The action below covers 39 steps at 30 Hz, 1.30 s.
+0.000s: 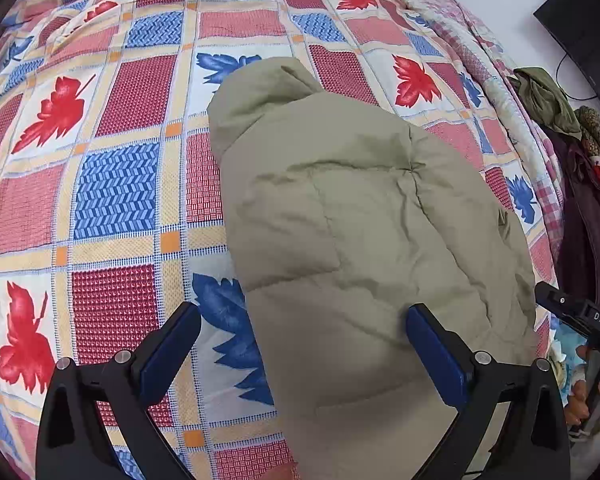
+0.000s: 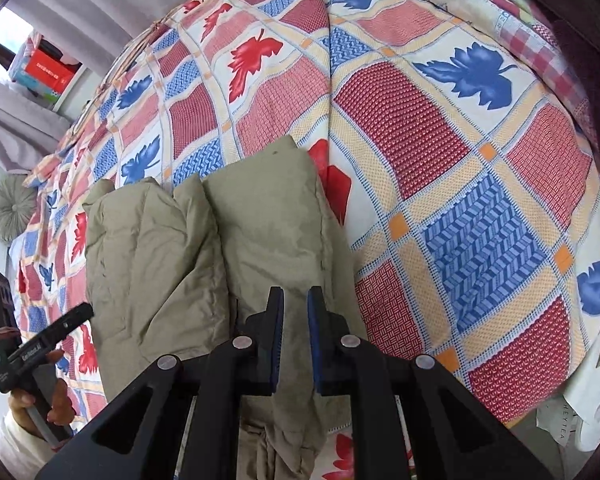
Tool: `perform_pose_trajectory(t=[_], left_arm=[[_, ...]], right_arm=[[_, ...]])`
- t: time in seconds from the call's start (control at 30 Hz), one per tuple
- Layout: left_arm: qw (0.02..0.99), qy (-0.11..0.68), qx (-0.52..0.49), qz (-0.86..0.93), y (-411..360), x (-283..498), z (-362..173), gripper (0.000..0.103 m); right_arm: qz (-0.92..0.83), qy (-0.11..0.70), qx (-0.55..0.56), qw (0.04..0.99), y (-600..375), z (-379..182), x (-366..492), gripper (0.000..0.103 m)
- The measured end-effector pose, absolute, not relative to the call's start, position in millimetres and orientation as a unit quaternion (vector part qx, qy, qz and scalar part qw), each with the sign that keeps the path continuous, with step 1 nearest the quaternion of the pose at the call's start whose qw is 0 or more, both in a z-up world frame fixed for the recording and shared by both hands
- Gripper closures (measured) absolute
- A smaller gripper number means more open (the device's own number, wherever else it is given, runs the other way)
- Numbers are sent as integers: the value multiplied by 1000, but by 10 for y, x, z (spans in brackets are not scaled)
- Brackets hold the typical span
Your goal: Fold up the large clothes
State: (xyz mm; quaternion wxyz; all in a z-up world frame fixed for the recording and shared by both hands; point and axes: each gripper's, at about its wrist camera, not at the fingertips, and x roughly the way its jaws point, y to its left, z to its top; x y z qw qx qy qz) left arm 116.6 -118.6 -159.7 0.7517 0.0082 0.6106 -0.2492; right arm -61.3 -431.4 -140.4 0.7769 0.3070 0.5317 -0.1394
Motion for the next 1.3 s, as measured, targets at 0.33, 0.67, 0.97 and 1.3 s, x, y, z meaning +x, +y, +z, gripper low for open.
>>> perform_pose_trajectory(t=[0.33,0.67,0.97,1.3], left_arm=[[744,618,5,-252,-1254,1142,-1681,0],[713,642,-44,-279,-1199,1233,-1844,0],[650,670,-143,-330,-999,1329,-2062,0],[608,687,-184,-352,-1084,1391,-2440,0]], right_arm=[[-95,523,374,760,-4584,-1700,-572,22],[-13,524,465,714,-4637,-2240,-369,4],[85,503,488,708,-4486,-2198,-144,0],[142,572,404,700,-4203,-2264,252,0]])
